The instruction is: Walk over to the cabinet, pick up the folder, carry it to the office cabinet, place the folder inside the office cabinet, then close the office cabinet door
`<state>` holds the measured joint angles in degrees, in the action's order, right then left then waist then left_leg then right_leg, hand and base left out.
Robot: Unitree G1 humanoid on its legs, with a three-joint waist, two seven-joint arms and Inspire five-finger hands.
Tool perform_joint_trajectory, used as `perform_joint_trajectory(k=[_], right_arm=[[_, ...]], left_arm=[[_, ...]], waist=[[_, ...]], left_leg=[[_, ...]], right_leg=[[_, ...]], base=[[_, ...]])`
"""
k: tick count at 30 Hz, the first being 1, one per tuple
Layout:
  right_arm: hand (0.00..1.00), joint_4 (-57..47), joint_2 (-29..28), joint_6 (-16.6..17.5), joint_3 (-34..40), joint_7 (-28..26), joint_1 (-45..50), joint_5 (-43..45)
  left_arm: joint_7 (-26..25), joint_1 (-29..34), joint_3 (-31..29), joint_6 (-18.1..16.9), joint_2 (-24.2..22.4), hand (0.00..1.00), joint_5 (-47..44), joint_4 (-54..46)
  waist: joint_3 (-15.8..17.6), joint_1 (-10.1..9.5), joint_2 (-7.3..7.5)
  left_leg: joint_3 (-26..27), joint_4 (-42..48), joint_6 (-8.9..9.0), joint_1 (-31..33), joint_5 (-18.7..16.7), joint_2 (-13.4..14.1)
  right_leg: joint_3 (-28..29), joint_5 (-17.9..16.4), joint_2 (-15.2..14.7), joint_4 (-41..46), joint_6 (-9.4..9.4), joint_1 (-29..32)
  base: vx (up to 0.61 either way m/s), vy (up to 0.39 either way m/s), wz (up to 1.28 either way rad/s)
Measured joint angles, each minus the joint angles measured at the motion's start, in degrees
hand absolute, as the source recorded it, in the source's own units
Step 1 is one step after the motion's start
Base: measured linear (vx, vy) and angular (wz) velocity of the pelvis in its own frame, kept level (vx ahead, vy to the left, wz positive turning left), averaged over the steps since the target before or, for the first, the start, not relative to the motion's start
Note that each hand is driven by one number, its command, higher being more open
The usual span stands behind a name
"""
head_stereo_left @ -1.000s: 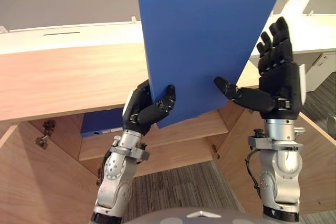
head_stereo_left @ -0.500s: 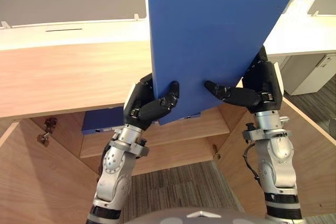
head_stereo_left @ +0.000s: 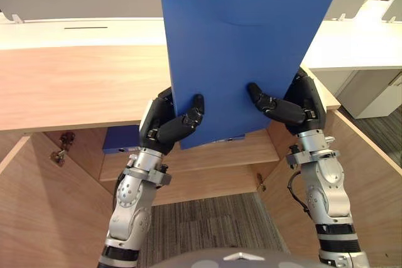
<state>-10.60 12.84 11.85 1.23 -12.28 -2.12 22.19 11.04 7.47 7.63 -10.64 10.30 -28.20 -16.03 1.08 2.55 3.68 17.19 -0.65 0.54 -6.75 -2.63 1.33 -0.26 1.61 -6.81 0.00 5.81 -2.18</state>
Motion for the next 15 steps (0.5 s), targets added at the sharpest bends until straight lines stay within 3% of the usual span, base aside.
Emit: perform_joint_trajectory(k=[1, 2, 15], right_arm=[[0.00, -0.15, -0.10, 0.16, -0.27, -0.09, -0.04, -0.34], [0.00, -0.09, -0.06, 0.05, -0.22, -0.08, -0.04, -0.77], [0.00, -0.11, -4.09, -0.55, -0.16, 0.60, -0.07, -4.27]], left_arm=[[-0.16, 0.07, -0.09, 0.03, -0.05, 0.00, 0.30, 0.09], [-0.19, 0.07, -0.08, 0.03, -0.14, 1.00, 0.84, 0.08], [-3.50, 1.47, -2.87, -0.43, -4.68, 1.00, 7.30, -2.37]], waist=[[0.02, 0.00, 0.03], [0.04, -0.11, 0.13], [-0.29, -0.46, 0.68]], left_leg=[[-0.10, -0.15, 0.03, 0.01, 0.10, -0.02], [-0.35, -0.25, 0.03, 0.02, 0.19, -0.02], [-2.45, -3.20, 0.15, -0.52, 2.11, -0.24]], right_leg=[[-0.10, 0.00, 0.00, -0.08, 0.00, -0.01], [-0.38, 0.00, 0.00, -0.14, 0.00, -0.12], [-2.70, -0.13, 0.02, -1.01, -0.18, -0.89]], base=[[0.00, -0.009, 0.07], [0.00, -0.013, 0.09], [-0.01, -0.012, 0.09]])
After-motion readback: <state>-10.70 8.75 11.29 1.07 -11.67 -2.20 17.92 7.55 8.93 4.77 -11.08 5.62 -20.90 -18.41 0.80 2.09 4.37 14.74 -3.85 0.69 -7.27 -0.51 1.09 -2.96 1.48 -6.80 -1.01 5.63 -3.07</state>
